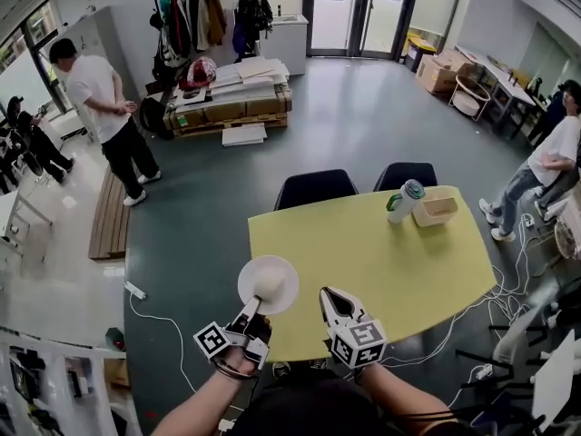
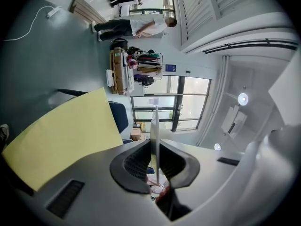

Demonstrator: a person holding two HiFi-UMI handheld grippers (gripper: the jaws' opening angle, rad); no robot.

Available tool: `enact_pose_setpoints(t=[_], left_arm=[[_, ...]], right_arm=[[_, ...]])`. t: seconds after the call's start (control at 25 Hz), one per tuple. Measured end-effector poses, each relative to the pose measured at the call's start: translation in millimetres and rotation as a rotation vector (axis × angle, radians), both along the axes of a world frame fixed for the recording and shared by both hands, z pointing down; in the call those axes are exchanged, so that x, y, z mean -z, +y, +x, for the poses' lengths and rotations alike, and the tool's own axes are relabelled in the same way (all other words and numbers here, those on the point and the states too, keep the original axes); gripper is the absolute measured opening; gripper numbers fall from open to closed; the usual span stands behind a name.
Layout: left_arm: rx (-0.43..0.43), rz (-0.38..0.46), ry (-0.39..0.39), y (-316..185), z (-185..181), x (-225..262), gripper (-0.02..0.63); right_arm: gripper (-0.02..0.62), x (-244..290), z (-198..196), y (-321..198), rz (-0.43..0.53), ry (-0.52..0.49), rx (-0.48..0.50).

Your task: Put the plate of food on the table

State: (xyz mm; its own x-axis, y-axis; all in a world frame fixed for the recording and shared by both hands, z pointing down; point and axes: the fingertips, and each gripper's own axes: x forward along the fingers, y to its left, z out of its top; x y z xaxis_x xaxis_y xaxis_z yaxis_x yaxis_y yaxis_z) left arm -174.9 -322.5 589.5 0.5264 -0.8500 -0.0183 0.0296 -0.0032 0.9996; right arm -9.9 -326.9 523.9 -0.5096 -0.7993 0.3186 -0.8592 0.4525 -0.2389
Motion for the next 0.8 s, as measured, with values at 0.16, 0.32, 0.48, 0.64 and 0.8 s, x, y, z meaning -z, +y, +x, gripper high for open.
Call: enact_pose_setpoints(t=[0.16, 0.32, 0.48, 0.64, 0.8], left_arm=[[-0.007, -0.017, -0.02, -30.8, 0.1, -21.4, 0.034], [0.004, -0.025, -0.035, -70.3, -4.7, -48.2, 0.034], [0.025, -0.03, -0.035, -117.3, -5.1, -78.5, 0.034], [0.043, -0.047, -0.038, -159.4, -1.2, -115.9, 0.034], [0.07, -0.088, -0.062, -196.6, -3.0, -160.0, 0.034]], right_arm=[[0.012, -9.2, 1.9, -23.1, -0.015, -0.006, 0.022], [0.012, -20.2, 7.9, -37.9, -0.033, -0.007, 0.024], [0.012, -30.0, 14.9, -56.8, -0.035, -0.001, 0.019], [0.012, -41.8, 19.8, -69.2, -0.029, 0.007, 0.032], [0.012, -52.5, 21.1, -75.0, -0.013, 0.034, 0.054]])
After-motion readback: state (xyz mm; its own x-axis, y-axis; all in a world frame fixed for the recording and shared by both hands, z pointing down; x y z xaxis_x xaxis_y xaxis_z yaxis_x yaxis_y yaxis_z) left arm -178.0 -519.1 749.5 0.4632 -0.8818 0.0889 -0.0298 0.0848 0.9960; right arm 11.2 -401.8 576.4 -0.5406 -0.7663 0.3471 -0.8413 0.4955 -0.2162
